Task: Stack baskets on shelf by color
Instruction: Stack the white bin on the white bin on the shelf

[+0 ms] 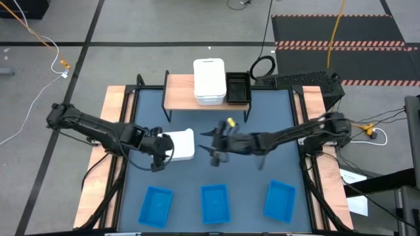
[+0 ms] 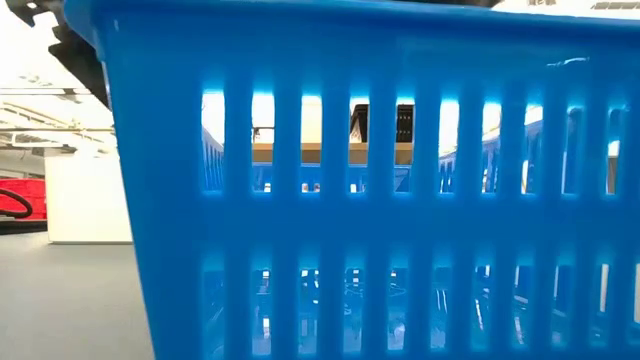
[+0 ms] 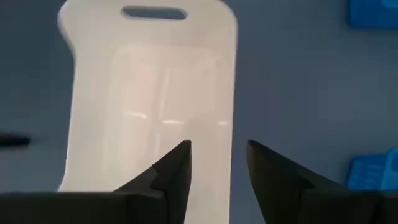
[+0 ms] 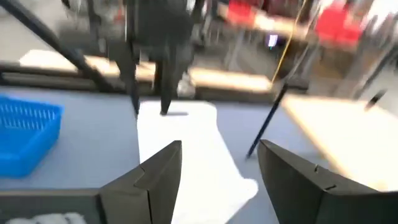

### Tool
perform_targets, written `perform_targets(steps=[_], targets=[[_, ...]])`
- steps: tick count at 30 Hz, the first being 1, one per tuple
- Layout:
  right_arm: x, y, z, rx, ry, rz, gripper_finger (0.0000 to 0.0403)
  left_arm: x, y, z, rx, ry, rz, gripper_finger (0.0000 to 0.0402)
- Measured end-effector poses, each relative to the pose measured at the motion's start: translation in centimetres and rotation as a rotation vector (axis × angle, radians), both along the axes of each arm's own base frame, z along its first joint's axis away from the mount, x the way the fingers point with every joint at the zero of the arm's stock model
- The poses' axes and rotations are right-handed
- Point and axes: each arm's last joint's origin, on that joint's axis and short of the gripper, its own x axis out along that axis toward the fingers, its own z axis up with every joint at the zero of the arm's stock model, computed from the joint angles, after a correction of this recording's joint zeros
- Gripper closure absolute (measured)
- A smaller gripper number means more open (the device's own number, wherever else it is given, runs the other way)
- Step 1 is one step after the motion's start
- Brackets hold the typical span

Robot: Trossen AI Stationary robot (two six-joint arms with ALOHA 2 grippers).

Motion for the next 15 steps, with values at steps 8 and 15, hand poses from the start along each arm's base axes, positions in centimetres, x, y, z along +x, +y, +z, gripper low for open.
perform_targets(steps=[8,15], targets=[[7.7,1.7,-2.6,0.133,0.236,-0.028,0.0200,-2.1,1.0,1.2,0.036,-0.049,0.297,0.0271],[13.5,3.1,-2.2,0.138,0.222,0.086,0.0203,-4.3,3.0,3.6,0.237,-0.256,0.424,0.0286]])
